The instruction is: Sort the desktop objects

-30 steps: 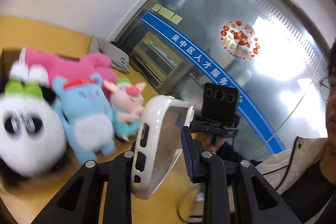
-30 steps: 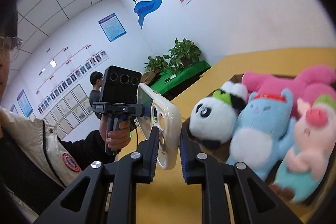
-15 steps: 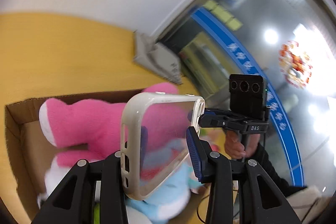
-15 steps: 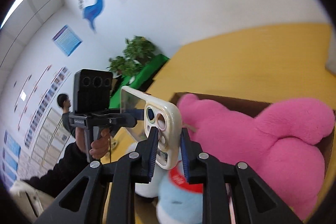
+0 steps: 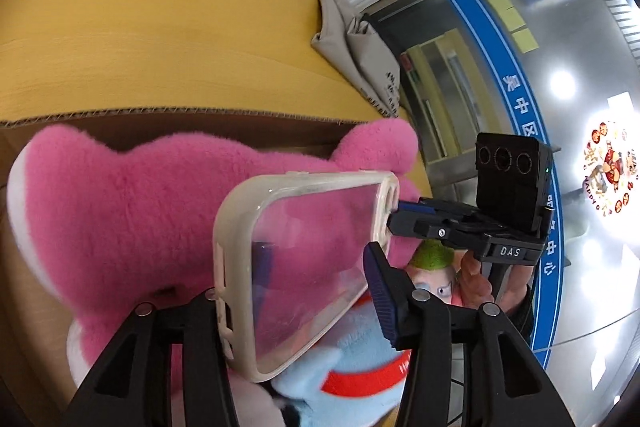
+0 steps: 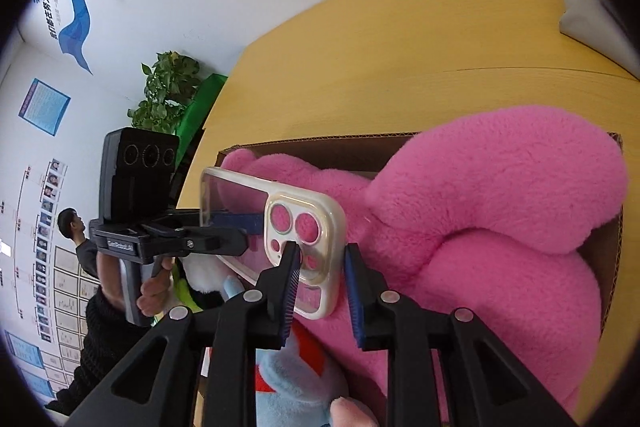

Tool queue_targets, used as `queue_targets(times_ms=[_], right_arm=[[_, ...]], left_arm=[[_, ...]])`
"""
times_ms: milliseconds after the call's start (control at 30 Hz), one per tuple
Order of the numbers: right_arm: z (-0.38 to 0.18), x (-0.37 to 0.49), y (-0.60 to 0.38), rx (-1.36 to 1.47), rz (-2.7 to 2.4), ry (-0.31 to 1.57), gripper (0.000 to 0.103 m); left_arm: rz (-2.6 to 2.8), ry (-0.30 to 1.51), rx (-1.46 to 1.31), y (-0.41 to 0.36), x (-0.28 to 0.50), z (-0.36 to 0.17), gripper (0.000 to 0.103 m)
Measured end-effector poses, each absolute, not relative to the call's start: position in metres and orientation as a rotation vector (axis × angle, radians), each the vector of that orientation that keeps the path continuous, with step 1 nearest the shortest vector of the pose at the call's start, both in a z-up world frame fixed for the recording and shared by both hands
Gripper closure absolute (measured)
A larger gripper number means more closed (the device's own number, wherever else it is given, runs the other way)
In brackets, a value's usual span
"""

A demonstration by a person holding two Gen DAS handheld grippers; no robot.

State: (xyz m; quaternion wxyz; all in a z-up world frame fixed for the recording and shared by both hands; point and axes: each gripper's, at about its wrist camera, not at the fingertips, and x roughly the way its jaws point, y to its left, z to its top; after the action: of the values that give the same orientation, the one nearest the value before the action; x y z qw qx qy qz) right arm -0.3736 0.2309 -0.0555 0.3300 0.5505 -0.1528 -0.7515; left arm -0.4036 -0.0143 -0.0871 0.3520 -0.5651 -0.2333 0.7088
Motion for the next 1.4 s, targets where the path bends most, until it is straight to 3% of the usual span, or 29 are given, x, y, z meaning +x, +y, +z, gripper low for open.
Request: queue_targets(times_ms=[33, 67, 200, 267, 300, 367, 800, 867, 933, 1100, 1400], right_arm=[[-0.055, -0.374, 0.231, 1.443, -1.967, -0.401, 0.092], [-0.054, -0.373, 0.232, 1.441, -1.968, -0.403, 0.092], [-0.048, -0.372, 0.234, 1.436, -1.973, -0.410, 0.090], [-0.045, -0.371, 0.235, 1.434, -1.976, -0.413, 0.074], [-0.044, -0.371, 0.235, 1.432, -1.977, -0.415, 0.050], [-0.034, -0.366, 0.230, 1.405, -1.990, -0.389, 0.034], [-0.017, -0.354, 0.205, 1.353, -2.114, -0.229, 0.035], [-0.002, -0.335, 0.213, 1.313, -2.185, -0.208, 0.034], [0.012, -0.310, 0.212, 1.264, -2.241, -0.163, 0.025], [0.038, -0.234, 0.203, 1.137, -2.424, -0.057, 0.024], [0.055, -0.104, 0.191, 1.012, -2.658, 0.009, 0.024]], left_arm=[[1.865, -0.590, -1.471, -0.017, -0.402, -0.085, 0.018], [1.895, -0.576, -1.480, -0.020, -0.400, -0.083, 0.012], [1.907, -0.651, -1.485, -0.037, -0.399, -0.083, 0.005], [1.909, -0.646, -1.517, -0.038, -0.401, -0.088, 0.005], [1.912, -0.634, -1.535, -0.037, -0.402, -0.092, 0.005], [1.935, -0.619, -1.550, -0.037, -0.404, -0.093, 0.005], [2.218, -0.504, -1.413, -0.071, -0.387, -0.038, 0.005], [2.292, -0.472, -1.341, -0.078, -0.365, -0.018, 0.005], [2.370, -0.431, -1.260, -0.077, -0.332, 0.007, 0.005], [2.563, -0.305, -1.148, -0.047, -0.239, 0.047, 0.000], [2.803, -0.195, -1.025, -0.029, -0.107, 0.051, 0.000]])
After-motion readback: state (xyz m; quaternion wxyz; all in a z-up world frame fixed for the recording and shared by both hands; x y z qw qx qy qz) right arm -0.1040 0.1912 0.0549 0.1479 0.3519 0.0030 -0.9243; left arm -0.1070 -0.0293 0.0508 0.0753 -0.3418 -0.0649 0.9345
